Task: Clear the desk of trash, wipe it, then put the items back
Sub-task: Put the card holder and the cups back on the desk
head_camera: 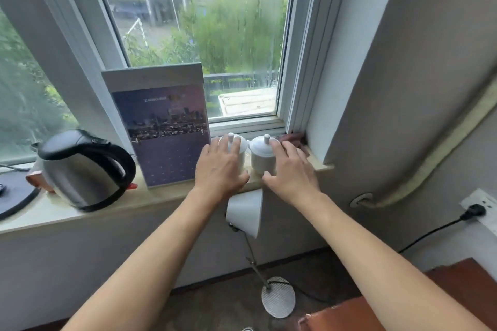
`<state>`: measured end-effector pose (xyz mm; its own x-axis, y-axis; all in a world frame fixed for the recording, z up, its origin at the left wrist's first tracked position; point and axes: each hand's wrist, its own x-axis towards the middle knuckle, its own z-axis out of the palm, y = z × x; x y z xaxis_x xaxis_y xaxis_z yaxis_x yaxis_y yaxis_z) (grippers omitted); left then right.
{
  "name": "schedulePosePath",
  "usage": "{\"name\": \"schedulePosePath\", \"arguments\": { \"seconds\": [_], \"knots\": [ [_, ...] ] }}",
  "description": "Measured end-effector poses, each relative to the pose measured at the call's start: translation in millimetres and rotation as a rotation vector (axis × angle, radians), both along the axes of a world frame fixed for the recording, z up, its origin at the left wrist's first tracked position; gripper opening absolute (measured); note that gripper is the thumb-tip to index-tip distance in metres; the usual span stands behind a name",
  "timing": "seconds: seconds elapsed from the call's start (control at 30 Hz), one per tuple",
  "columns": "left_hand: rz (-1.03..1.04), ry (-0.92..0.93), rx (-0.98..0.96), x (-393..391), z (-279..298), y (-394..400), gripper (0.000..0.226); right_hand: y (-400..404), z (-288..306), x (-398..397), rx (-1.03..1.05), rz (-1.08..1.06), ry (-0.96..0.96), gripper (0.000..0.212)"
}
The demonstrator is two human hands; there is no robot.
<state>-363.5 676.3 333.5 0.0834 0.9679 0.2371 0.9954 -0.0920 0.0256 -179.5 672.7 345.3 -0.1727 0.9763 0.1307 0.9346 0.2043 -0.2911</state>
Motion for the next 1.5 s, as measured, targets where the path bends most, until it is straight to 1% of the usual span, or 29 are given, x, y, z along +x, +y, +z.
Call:
{"name": "schedulePosePath", "arguments": {
  "seconds": [0.1,0.17,0.27,0.4,0.47,0.57,0.77,1.07,1.2,1.27,1.33,1.43,1.5],
  "knots": [
    [-0.057,0.088,-0.068,-9,3,43,0.091,41,7,-14,-0.046,0.015,-0.124,0.088],
    [-0.081,0.106,-0.136,-13,3,65,0.096,62,8,-23,-0.110,0.037,-0.214,0.091],
    [-0.103,0.118,-0.225,-15,1,86,0.096,84,3,-33,-0.172,0.067,-0.286,0.087],
    [-0.131,0.136,-0.302,-14,1,98,0.076,96,-2,-40,-0.208,0.087,-0.321,0.077],
    [-0.143,0.137,-0.312,-13,2,101,0.069,100,-4,-42,-0.213,0.091,-0.327,0.073],
    [-0.156,0.144,-0.326,-12,3,106,0.069,105,-4,-43,-0.213,0.093,-0.318,0.066],
    [-0.164,0.103,-0.386,-11,7,113,0.069,108,-1,-42,-0.183,0.120,-0.355,0.065],
    [-0.174,0.061,-0.337,-9,6,109,0.053,103,1,-35,-0.158,0.106,-0.304,0.054],
    [-0.220,0.082,-0.311,4,7,104,0.054,90,2,-11,-0.172,0.046,-0.256,0.055],
    [-0.275,0.096,-0.285,17,12,101,0.058,80,4,7,-0.176,0.014,-0.244,0.056],
    [-0.341,0.114,-0.249,35,18,98,0.057,68,7,29,-0.179,-0.016,-0.244,0.053],
    [-0.461,0.131,-0.195,68,28,90,0.043,40,11,64,-0.175,-0.100,-0.232,0.047],
    [-0.567,0.108,-0.176,92,32,84,0.038,19,11,87,-0.152,-0.174,-0.202,0.040]
  ]
}}
